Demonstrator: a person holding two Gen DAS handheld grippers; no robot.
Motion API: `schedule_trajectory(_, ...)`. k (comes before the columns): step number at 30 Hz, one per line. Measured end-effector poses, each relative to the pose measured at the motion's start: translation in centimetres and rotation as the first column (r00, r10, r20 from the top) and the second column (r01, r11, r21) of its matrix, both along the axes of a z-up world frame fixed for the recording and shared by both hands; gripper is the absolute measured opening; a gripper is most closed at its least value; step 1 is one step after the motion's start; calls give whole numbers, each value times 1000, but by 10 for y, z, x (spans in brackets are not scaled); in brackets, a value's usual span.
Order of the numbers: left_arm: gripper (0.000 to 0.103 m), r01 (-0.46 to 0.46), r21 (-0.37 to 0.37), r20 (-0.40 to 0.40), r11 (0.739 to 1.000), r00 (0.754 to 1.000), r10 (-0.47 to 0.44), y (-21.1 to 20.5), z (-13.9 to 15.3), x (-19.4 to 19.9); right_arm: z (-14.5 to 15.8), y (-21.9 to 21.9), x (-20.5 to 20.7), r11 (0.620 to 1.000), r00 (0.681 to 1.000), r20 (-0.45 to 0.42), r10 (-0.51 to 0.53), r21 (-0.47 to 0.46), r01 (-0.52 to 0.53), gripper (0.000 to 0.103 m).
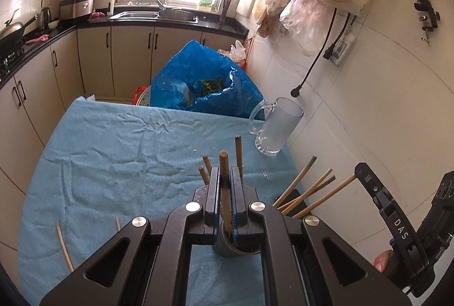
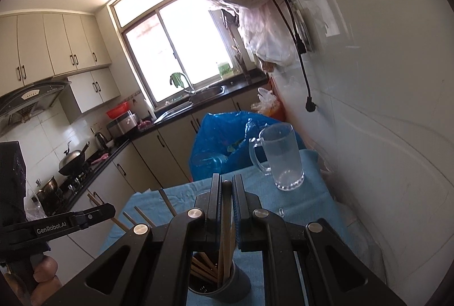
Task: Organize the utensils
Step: 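Lower the chopsticks into the cup and open the left tool and the right tool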
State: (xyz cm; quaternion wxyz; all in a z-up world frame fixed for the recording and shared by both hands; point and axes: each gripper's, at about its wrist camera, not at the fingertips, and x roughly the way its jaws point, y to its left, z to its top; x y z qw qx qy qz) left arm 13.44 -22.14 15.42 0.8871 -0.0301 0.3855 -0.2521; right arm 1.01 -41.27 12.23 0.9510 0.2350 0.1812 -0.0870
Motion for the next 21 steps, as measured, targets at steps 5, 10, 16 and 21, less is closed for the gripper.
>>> schedule_trajectory(5, 6, -7, -9, -4, 1000, 1000, 7, 4, 3, -2, 1, -3, -4, 1000, 1000, 5, 10, 16, -10, 9)
schedule_trajectory(10, 22, -7, -30, 20, 1000, 1000, 8, 14, 14, -13, 12, 0, -20, 1000, 999, 40, 3, 9, -3, 24)
schedule_trajectory(16, 27, -22, -57, 53, 998, 998, 25, 46, 24, -36, 16, 8, -53, 1000, 997, 76, 4, 26, -6, 28)
schedule_trajectory(21, 34, -83, -49, 52, 995, 995, 85, 88, 7, -50, -12, 30, -67, 997, 998, 20, 59, 38, -60, 37)
